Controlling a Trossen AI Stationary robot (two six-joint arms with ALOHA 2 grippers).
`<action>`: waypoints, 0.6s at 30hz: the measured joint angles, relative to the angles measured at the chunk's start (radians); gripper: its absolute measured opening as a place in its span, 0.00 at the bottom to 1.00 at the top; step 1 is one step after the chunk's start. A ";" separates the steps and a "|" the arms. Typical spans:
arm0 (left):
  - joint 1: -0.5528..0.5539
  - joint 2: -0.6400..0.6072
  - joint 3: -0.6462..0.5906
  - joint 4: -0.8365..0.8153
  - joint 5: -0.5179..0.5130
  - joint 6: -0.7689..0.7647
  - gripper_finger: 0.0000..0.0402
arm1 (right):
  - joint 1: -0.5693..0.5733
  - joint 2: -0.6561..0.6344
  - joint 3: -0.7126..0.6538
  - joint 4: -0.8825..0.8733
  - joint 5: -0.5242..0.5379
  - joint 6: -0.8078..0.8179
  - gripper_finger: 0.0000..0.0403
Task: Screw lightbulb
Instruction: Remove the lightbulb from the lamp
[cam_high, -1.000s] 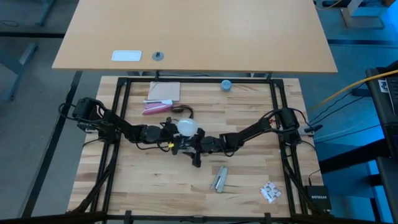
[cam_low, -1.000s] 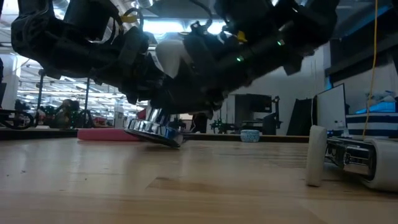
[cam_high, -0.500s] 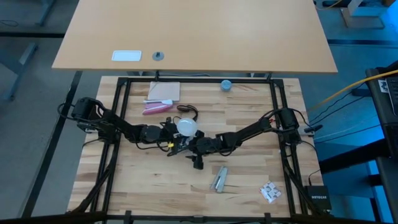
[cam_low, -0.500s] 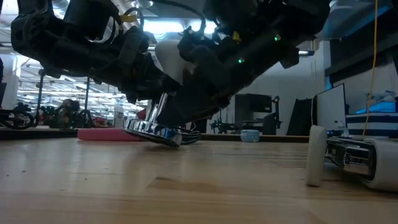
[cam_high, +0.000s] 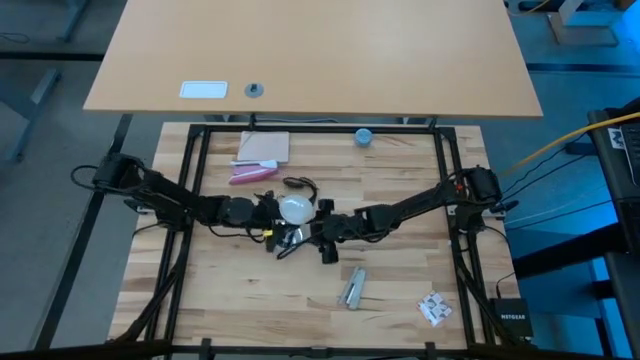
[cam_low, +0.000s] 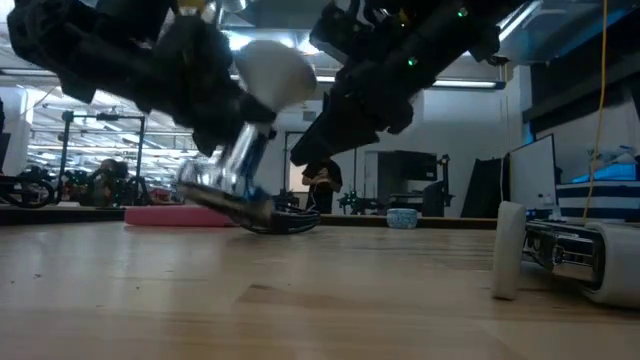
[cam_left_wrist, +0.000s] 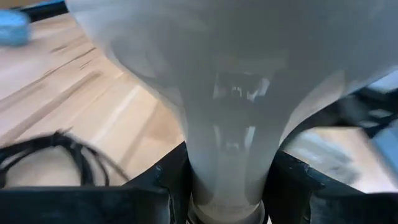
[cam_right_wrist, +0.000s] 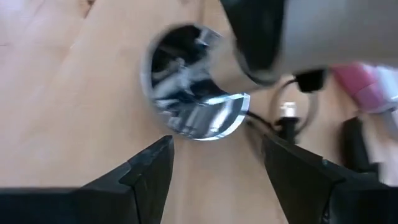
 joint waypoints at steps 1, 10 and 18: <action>0.000 -0.016 0.000 0.004 0.021 -0.001 0.37 | 0.000 -0.001 0.000 0.002 0.009 -0.016 0.62; 0.000 -0.148 0.000 0.005 0.111 -0.024 0.37 | 0.000 -0.002 0.000 -0.001 0.016 -0.112 0.62; 0.000 -0.172 0.000 0.005 0.215 -0.074 0.37 | 0.000 -0.002 0.000 0.132 0.060 -0.282 0.62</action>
